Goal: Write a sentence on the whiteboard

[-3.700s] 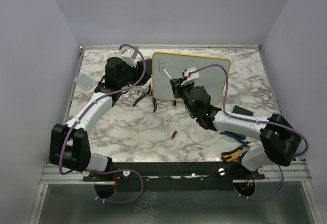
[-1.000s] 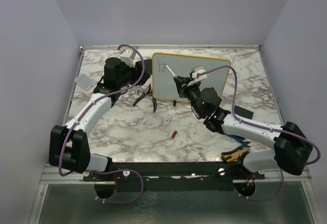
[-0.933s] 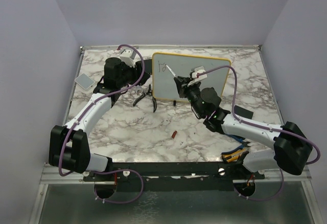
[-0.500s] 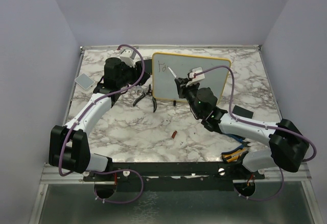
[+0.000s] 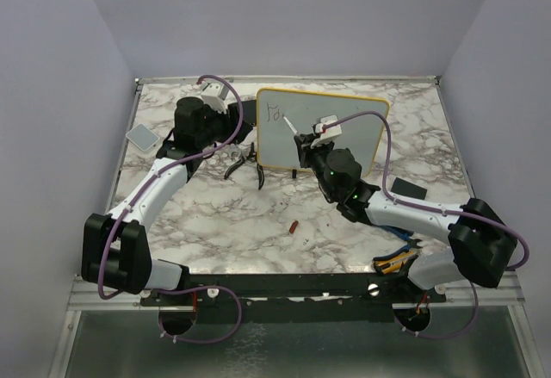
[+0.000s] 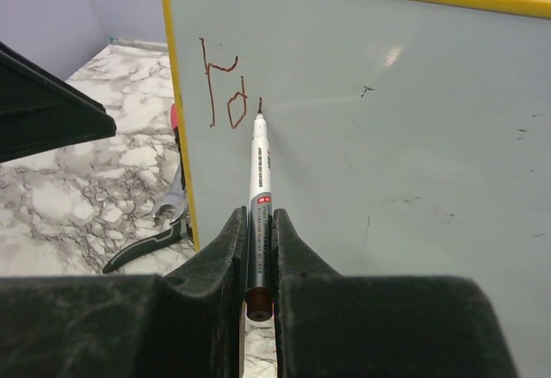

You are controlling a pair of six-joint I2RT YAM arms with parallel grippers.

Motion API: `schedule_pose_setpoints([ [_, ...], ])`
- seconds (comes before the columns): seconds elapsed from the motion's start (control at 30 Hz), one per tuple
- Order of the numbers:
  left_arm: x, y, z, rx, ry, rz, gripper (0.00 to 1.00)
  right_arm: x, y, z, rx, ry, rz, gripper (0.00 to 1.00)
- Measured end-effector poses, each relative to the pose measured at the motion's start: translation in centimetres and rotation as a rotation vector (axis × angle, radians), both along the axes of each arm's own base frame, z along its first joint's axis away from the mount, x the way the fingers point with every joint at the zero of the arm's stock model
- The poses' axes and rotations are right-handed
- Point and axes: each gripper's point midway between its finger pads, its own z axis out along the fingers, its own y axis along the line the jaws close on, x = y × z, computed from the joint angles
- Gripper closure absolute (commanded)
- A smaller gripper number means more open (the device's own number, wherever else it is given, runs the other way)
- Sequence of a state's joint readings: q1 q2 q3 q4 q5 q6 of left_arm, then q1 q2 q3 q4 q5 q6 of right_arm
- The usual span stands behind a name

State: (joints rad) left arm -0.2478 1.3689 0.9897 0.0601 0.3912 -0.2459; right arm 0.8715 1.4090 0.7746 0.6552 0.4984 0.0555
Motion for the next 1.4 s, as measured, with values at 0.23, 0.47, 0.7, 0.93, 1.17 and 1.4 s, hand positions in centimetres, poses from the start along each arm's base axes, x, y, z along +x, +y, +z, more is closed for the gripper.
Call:
schedule_pose_setpoints([
  [0.23,-0.1,0.0,0.2,-0.001,-0.004,0.0,0.53,-0.1,-0.1,-0.7,0.007,0.024,-0.002,1.0],
  [0.47,-0.1,0.0,0.3,-0.001,-0.007,0.001,0.53,-0.4,-0.3,-2.0,-0.002,0.054,-0.005,1.0],
  [0.7,-0.1,0.2,0.2,0.002,-0.007,0.01,0.53,-0.3,-0.6,-1.8,0.001,0.052,-0.024,1.0],
  [0.93,0.0,0.3,0.2,0.004,-0.008,0.015,0.53,-0.3,-1.0,-1.5,-0.015,0.037,-0.04,1.0],
  [1.17,0.0,0.3,0.2,0.004,-0.008,0.016,0.53,-0.1,-1.1,-1.0,-0.027,0.021,-0.046,1.0],
  [1.4,0.0,0.3,0.2,0.004,-0.008,0.016,0.53,0.0,-1.2,0.1,-0.022,-0.003,-0.056,1.0],
])
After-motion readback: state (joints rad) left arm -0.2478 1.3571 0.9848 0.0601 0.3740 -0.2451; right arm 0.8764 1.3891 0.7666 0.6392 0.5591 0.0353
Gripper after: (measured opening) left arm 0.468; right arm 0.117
